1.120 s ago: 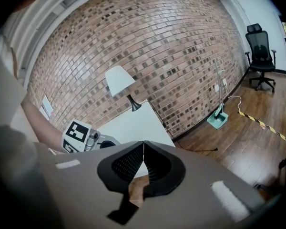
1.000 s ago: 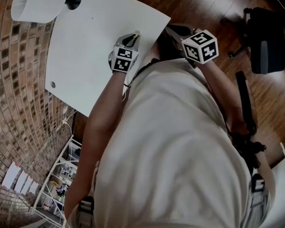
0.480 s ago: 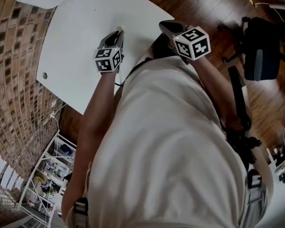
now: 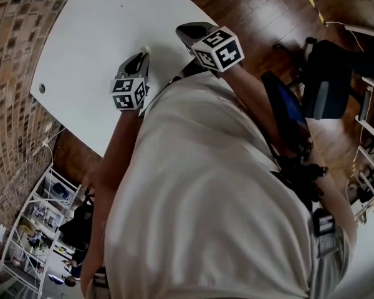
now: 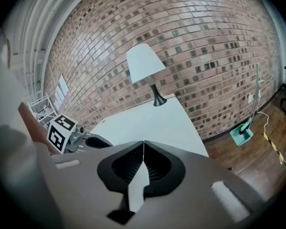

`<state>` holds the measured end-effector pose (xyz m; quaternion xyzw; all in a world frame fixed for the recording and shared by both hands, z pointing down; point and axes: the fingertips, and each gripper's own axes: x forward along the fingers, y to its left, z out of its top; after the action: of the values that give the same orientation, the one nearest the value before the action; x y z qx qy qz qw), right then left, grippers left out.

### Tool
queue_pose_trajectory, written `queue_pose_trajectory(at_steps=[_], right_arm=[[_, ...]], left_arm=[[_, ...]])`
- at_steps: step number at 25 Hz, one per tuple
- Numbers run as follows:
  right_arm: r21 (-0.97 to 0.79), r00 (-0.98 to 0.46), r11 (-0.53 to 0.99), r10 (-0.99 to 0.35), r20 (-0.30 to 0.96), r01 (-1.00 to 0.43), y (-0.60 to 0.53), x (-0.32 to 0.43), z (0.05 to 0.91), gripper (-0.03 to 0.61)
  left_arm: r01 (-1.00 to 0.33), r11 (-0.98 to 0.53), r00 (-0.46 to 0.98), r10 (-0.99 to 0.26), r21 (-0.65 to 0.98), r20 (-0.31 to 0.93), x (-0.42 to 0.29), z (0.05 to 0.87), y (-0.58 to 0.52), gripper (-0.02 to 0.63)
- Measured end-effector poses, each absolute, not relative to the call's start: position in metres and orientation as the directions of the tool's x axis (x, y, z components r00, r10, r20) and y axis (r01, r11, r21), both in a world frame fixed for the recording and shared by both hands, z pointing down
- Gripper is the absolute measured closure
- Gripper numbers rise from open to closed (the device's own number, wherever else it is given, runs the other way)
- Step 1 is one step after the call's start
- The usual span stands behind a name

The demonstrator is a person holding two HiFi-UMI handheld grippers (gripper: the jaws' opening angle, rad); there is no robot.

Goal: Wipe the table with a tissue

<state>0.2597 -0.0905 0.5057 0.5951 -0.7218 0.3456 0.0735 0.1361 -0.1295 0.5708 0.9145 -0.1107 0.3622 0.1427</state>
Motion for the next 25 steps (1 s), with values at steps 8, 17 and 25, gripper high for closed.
queue_pose_trajectory(at_steps=[8, 17, 25], right_arm=[[-0.444, -0.395, 0.157, -0.761, 0.514, -0.882, -0.119, 0.241, 0.51, 0.569], [-0.486, -0.454, 0.185, -0.72, 0.524, -0.854, -0.148, 0.24, 0.523, 0.569], [-0.523, -0.468, 0.171, -0.722, 0.51, -0.835, -0.161, 0.251, 0.529, 0.569]], left_arm=[[-0.409, -0.883, 0.705, -0.145, 0.231, 0.694, 0.123, 0.57, -0.145, 0.552], [-0.501, -0.819, 0.694, -0.19, 0.278, 0.694, 0.132, 0.577, -0.19, 0.552], [-0.5, -0.833, 0.677, -0.208, 0.234, 0.706, 0.17, 0.577, -0.242, 0.552]])
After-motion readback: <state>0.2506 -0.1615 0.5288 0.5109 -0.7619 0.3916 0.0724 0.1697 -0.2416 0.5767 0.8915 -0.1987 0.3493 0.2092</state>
